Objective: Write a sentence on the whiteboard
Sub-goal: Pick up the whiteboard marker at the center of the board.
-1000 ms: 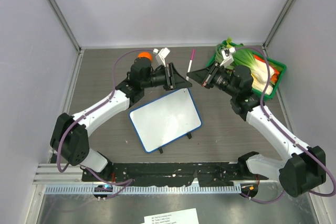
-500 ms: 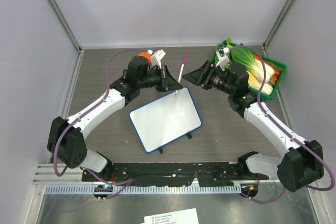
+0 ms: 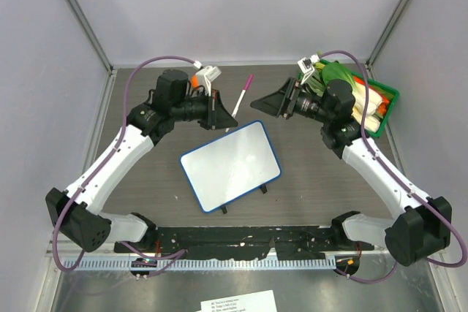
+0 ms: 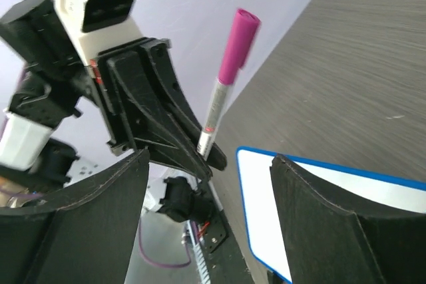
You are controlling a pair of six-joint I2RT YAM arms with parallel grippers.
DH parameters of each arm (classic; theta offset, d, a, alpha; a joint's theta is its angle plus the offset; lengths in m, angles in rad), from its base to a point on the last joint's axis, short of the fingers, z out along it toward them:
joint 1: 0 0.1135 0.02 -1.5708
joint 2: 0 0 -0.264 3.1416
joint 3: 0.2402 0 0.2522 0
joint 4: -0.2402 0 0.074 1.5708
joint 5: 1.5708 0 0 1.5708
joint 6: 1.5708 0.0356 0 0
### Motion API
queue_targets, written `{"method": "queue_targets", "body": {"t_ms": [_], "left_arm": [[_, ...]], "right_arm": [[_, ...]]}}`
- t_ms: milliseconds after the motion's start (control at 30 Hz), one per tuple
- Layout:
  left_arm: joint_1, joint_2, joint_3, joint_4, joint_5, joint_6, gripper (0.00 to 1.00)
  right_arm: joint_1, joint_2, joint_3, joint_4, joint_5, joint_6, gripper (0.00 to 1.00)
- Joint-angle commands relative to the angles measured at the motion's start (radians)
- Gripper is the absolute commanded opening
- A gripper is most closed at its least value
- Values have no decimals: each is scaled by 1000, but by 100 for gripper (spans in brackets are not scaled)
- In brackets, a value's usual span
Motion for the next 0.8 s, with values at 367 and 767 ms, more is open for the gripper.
{"method": "queue_targets", "body": {"t_ms": [367,767], "left_arm": [[-2,-24,11,4,207,31,0],[-3,-9,28,-82,299,105,0]], "right_arm": [[68,106,-19,401,-260,206,61],[68,103,4,264,-329,74,48]]}}
